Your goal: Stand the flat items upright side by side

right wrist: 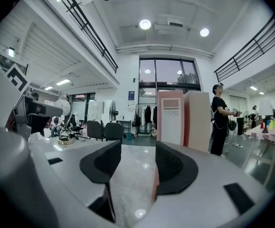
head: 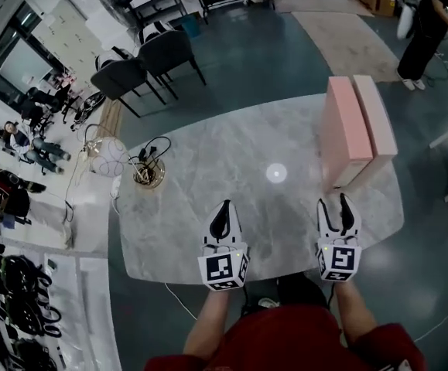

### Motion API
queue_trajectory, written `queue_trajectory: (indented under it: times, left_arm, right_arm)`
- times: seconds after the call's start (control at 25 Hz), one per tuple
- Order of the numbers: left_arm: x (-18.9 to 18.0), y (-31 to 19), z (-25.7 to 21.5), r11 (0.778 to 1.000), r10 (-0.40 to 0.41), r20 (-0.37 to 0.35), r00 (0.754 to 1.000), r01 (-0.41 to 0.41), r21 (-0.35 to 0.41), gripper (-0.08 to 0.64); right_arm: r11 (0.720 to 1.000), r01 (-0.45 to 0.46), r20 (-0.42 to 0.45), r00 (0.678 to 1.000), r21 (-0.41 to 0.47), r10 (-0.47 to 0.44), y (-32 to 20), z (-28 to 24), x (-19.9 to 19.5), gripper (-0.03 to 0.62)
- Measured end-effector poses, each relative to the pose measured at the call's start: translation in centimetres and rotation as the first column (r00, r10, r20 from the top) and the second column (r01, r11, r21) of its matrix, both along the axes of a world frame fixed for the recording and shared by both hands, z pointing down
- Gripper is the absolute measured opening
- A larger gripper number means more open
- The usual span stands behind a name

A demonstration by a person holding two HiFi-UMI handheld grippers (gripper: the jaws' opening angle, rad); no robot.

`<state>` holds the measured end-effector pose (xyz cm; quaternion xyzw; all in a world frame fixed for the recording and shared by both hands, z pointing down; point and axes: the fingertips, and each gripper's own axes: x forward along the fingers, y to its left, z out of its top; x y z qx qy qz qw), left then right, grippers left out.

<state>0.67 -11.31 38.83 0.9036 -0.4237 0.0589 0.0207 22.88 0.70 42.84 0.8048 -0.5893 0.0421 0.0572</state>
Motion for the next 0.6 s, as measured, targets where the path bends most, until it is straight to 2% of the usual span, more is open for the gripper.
queue_trajectory:
  times: [0.12,0.36,0.6]
  left_arm:
    - [-4.1,1.8,-1.1,0.999,-0.049,0.004,0.999,0.05,-0.002,0.005]
    - [-12.3,5.9,-2.9,0.99,-0.137,-0.041,0.99,0.138,0.013,0.005]
    - [-17.2,9.5,-4.6,0.981,-0.181,-0.073,0.981,0.185,0.055,0.005]
  right_arm:
    - [0.999,0.025,-0.008,1.0,0.024,-0.025,0.9,-2.1,-2.5,0.213]
    - [0.995,0.075,-0.048,0.996,0.063,-0.072,3.3,-5.1,-7.9,0.17]
    - [0.989,0.101,-0.087,0.992,0.11,-0.092,5.9,-8.2,-10.9,0.117]
